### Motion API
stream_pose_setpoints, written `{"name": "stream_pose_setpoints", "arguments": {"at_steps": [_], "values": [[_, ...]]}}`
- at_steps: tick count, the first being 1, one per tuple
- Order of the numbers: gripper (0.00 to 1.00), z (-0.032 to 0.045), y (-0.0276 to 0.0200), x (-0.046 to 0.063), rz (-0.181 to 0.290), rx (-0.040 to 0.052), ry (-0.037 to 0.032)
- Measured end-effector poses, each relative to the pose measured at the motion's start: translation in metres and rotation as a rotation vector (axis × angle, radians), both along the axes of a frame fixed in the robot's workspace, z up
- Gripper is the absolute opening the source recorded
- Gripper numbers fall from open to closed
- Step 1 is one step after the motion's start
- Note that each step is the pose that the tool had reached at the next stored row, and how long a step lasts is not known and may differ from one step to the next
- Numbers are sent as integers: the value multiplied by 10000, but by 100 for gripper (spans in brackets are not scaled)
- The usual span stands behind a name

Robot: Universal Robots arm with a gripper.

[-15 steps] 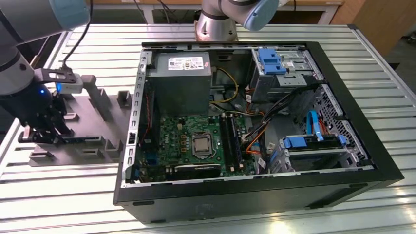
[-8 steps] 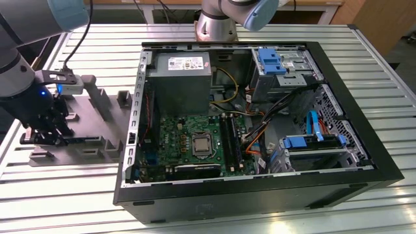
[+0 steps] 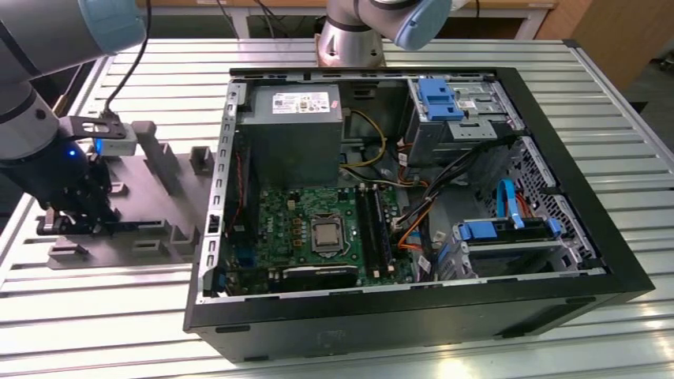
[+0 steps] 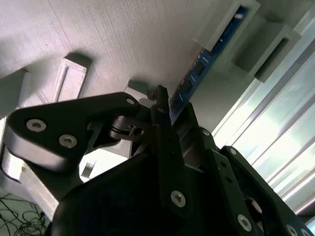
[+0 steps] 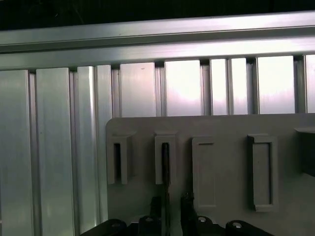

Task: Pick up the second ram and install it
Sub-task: 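Pick up the second ram and move it above second insertion slot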

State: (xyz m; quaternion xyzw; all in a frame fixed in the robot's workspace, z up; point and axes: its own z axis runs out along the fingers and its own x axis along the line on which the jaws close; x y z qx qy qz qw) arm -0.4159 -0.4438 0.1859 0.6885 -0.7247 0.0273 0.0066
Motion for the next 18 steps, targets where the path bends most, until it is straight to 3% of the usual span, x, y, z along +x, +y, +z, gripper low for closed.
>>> {"name": "stream_pose_setpoints", "arguments": {"at_steps": [9, 18], "values": [[30, -1, -1, -1, 0, -37, 13], [30, 23, -1, 5, 0, 15, 14]]}}
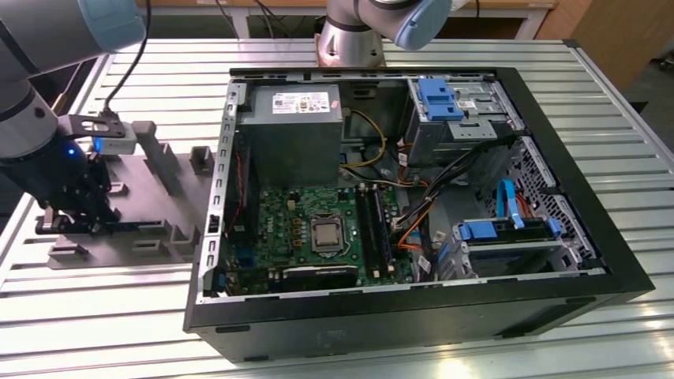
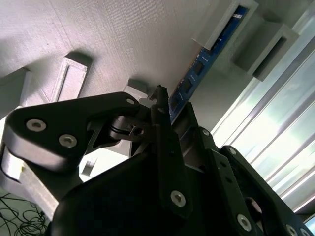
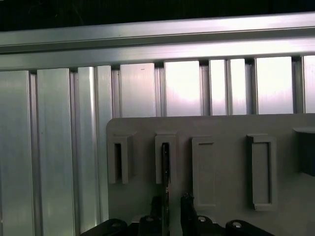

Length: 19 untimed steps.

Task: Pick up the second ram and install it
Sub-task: 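Pick up the second ram and move it above second insertion slot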

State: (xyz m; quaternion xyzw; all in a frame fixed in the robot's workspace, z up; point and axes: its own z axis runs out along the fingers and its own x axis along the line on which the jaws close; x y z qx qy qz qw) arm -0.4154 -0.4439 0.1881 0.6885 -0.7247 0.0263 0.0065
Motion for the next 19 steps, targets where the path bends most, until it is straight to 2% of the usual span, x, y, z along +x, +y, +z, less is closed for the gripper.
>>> {"name": "stream_pose_setpoints", "arguments": {"at_steps": [3, 10, 11, 14, 15, 19], "values": [[30, -4, 0, 19, 1, 40, 7], [28, -13, 0, 22, 0, 43, 8], [21, -13, 0, 22, 0, 43, 7], [20, -13, 0, 22, 0, 44, 7], [14, -14, -1, 22, 1, 44, 7], [14, -14, -19, 22, 5, 41, 7]]}}
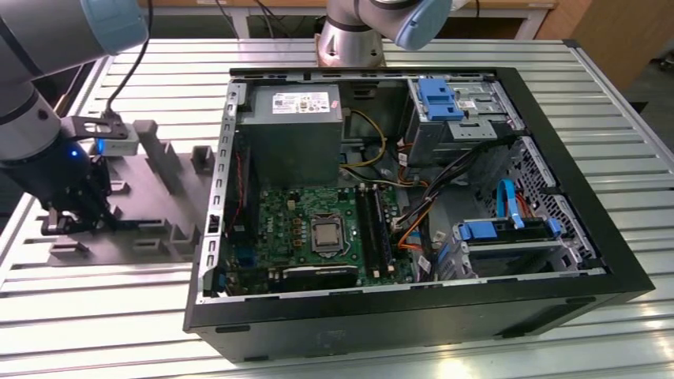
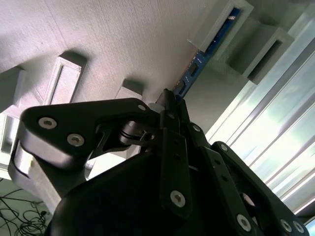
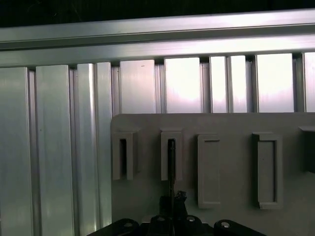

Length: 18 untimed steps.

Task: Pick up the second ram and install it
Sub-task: 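Pick up the second ram and move it above second insertion slot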

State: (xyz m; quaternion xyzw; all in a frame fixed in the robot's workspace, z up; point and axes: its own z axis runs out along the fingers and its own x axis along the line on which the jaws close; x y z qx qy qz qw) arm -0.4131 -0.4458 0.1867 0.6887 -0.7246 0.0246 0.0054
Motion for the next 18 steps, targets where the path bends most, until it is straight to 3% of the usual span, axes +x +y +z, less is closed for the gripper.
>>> {"name": "stream_pose_setpoints", "arguments": {"at_steps": [7, 18], "values": [[14, 0, -43, -1, 72, -2, 1], [14, 28, -50, -1, 198, -1, 1]]}}
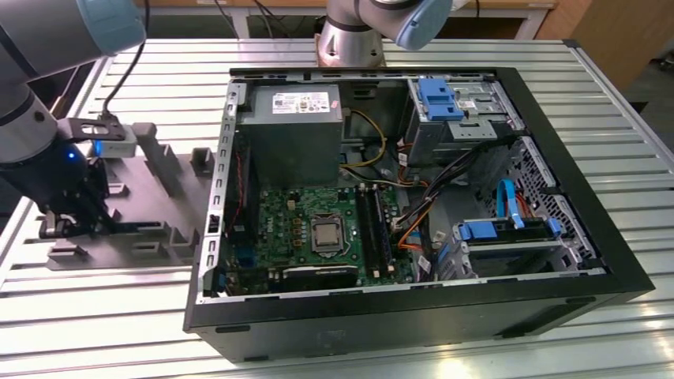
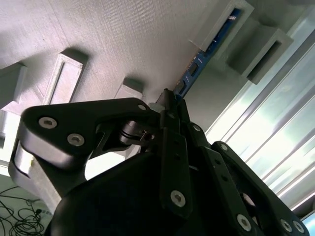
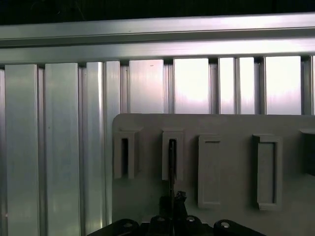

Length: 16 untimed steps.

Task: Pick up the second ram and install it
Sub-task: 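Pick up the second ram and move it above second insertion slot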

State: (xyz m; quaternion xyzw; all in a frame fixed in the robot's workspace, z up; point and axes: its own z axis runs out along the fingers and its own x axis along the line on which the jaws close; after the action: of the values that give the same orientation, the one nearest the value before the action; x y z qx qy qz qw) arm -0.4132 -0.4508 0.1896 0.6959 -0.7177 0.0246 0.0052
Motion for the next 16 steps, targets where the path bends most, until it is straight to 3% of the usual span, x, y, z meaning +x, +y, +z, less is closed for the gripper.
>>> {"name": "stream_pose_setpoints", "arguments": {"at_steps": [16], "values": [[14, 209, 0, 0, -1, 3, -1]]}}
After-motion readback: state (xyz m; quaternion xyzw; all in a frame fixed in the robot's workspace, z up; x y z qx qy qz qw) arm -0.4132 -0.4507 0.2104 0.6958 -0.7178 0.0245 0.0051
